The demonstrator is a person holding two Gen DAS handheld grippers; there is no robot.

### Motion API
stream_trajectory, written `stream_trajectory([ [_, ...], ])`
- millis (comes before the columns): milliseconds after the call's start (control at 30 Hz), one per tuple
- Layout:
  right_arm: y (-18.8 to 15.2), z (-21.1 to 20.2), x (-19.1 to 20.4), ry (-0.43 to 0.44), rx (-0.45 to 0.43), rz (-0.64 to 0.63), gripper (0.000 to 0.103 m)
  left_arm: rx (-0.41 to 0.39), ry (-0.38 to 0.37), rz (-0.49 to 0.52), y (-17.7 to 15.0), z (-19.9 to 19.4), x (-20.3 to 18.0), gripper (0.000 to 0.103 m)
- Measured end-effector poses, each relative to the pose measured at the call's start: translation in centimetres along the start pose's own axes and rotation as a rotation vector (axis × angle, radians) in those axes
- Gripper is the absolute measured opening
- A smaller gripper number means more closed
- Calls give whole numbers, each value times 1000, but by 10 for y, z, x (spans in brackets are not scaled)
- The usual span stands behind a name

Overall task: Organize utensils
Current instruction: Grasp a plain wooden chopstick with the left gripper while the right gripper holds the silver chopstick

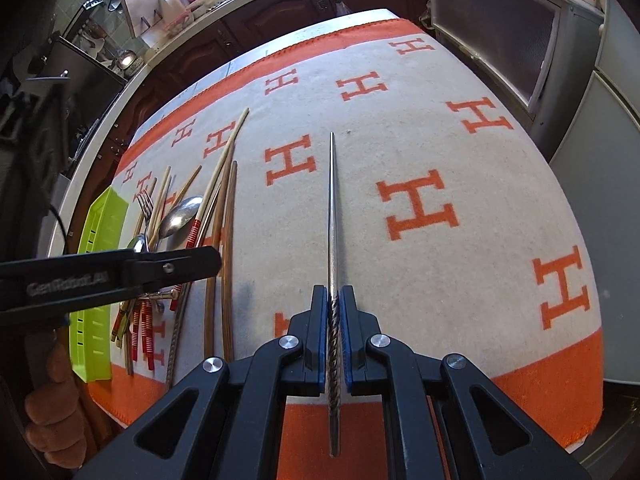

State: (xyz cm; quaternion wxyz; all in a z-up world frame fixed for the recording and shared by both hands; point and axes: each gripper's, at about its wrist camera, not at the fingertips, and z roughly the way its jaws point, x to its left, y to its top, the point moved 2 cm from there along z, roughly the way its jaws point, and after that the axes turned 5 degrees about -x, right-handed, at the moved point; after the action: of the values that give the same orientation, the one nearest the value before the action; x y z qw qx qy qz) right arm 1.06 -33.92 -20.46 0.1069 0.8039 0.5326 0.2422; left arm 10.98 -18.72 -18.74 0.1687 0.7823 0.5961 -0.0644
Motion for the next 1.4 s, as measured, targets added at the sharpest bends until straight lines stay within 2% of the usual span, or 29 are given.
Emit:
stream_trajectory([
  [433, -11, -11, -6, 11, -9, 11, 6, -16, 126, -9, -6, 20, 3, 17],
  [600, -14, -10, -4, 3, -10, -2, 6, -105, 200, 22, -14, 22, -10, 19],
  [800, -24, -6, -1, -11, -10, -18, 6, -231, 287, 109, -33, 29, -33, 21],
  [933, -31, -3, -2, -22, -8, -24, 6, -309, 297, 139, -44, 28, -37, 19],
  [1000, -36, -2, -1, -22, -2, -24, 6, -321, 278, 158, -48, 27, -38, 9],
  [1067, -39, -2, -1, -22, -2, -26, 6, -321, 262, 162, -51, 26, -38, 5],
  [1267, -39, -14, 1, -12, -35, -19, 6, -315, 193, 117, -55, 5, -14, 4],
  [1400, -34, -28, 9, 9, -71, -14, 6, -374, 148, 103, -53, -25, -7, 4],
])
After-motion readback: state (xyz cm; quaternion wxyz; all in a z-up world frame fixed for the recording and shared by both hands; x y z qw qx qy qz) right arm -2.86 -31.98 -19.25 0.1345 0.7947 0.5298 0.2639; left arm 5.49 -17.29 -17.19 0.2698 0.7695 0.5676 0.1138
